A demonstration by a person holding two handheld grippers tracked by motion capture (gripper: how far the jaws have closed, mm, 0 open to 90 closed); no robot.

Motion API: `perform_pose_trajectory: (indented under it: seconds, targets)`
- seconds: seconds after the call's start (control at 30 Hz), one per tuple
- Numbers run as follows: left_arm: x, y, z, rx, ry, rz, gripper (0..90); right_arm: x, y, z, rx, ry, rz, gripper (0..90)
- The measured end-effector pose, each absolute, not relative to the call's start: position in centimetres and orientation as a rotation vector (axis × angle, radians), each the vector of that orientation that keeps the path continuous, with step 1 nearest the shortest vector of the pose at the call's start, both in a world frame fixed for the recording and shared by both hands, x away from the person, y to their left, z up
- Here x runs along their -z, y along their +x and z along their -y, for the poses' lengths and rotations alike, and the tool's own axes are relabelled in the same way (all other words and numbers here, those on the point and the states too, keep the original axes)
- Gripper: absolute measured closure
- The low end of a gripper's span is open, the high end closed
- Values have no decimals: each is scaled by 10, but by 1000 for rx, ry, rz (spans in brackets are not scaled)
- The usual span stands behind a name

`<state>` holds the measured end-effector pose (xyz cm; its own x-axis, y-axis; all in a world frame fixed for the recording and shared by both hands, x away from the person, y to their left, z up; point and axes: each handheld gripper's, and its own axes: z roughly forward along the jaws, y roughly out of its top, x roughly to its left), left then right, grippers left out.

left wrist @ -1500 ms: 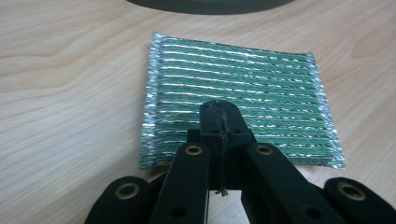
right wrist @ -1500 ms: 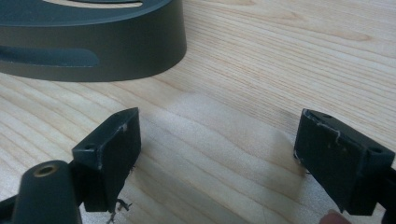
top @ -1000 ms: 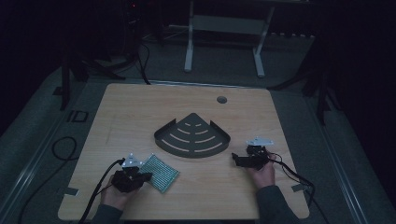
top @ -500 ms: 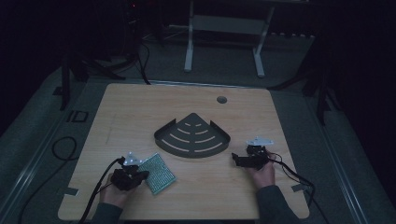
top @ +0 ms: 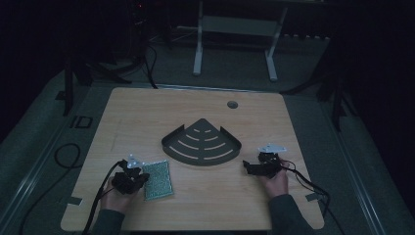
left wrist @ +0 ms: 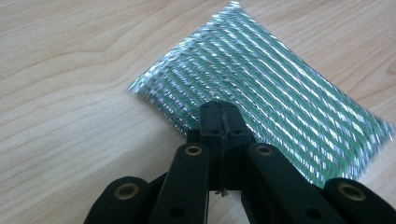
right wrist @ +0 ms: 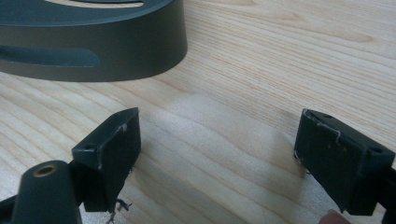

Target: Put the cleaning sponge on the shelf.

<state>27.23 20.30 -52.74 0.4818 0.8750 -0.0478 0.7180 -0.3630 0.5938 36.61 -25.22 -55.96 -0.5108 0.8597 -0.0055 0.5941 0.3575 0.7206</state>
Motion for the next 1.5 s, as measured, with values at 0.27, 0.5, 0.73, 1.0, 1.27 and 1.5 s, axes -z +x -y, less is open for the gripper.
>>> perform_pose_trajectory:
  seconds: [0.27, 0.5, 0.73, 1.0, 1.27, 1.5]
  targets:
    - [527, 282, -204, -379, 2187, -1316, 900, 560, 366, 252, -950, 1272, -2242, 142]
    - [527, 298, -202, -394, 2214, -1298, 900, 560, 366, 252, -950, 1272, -2242, 141]
    - [527, 308, -201, -387, 2225, -1288, 900, 560, 366, 252, -950, 1272, -2242, 141]
    - [524, 310, -202, -353, 2219, -1287, 897, 560, 366, 252, -950, 1272, -2242, 141]
    - [516, 310, -208, -332, 2203, -1294, 850, 560, 366, 252, -950, 1272, -2242, 141]
    - [512, 311, -221, -272, 2186, -1343, 804, 560, 366, 252, -950, 1272, -2242, 141]
